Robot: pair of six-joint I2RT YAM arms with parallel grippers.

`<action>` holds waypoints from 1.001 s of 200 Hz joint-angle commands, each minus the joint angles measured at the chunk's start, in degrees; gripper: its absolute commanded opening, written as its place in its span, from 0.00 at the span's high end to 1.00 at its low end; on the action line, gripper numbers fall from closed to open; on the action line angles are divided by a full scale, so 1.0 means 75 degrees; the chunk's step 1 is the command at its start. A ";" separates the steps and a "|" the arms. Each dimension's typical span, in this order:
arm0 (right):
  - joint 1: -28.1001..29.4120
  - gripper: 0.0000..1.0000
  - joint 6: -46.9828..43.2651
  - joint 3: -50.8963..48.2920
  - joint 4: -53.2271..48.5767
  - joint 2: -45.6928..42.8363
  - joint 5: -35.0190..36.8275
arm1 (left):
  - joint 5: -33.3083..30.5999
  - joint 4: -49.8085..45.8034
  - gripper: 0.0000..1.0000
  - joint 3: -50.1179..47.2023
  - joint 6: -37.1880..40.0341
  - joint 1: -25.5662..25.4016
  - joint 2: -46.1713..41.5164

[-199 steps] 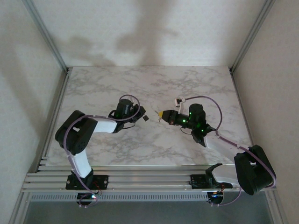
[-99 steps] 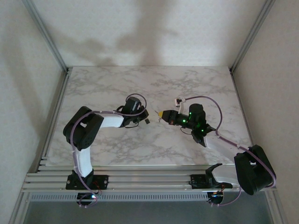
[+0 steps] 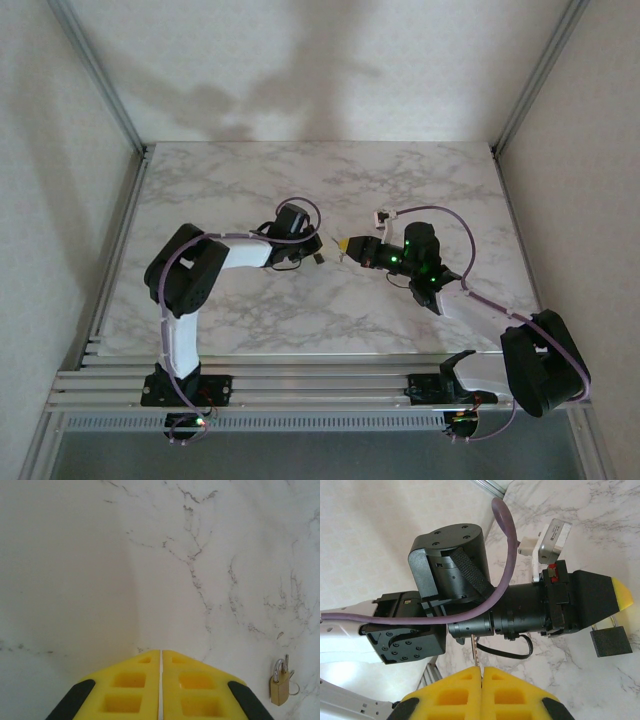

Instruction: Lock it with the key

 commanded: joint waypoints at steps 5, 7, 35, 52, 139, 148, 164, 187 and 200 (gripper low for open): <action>-0.0057 1.00 -0.0018 -0.0054 0.0085 0.0046 0.0030 | -0.0310 -0.0313 0.90 0.0176 0.0207 -0.0059 0.0321; -0.0051 1.00 -0.0022 -0.0051 0.0088 0.0046 0.0040 | -0.0314 -0.0319 0.90 0.0185 0.0202 -0.0059 0.0328; -0.0048 1.00 -0.0006 -0.0044 0.0100 0.0081 0.0026 | -0.0363 -0.0430 0.84 0.0302 0.0262 -0.0059 0.0398; -0.0050 1.00 0.0004 -0.0039 0.0103 0.0090 0.0030 | -0.0385 -0.0486 0.83 0.0357 0.0278 -0.0059 0.0412; -0.0051 1.00 -0.0030 -0.0027 0.0040 0.0086 0.0060 | -0.0731 -0.0813 0.73 0.0502 0.0392 -0.0021 0.0301; -0.0056 1.00 -0.0032 -0.0028 0.0024 0.0088 0.0078 | -0.0748 -0.0824 0.72 0.0505 0.0403 -0.0009 0.0265; -0.0051 1.00 -0.0041 -0.0026 -0.0044 0.0058 0.0114 | -0.0794 -0.0848 0.70 0.0465 0.0404 0.0030 0.0156; -0.0053 1.00 -0.0075 -0.0015 -0.0228 0.0001 0.0265 | -0.0846 -0.0830 0.67 0.0343 0.0389 0.0081 -0.0113; -0.0054 1.00 -0.0119 0.0017 -0.0385 -0.0003 0.0369 | -0.0849 -0.0777 0.66 0.0241 0.0337 0.0081 -0.0275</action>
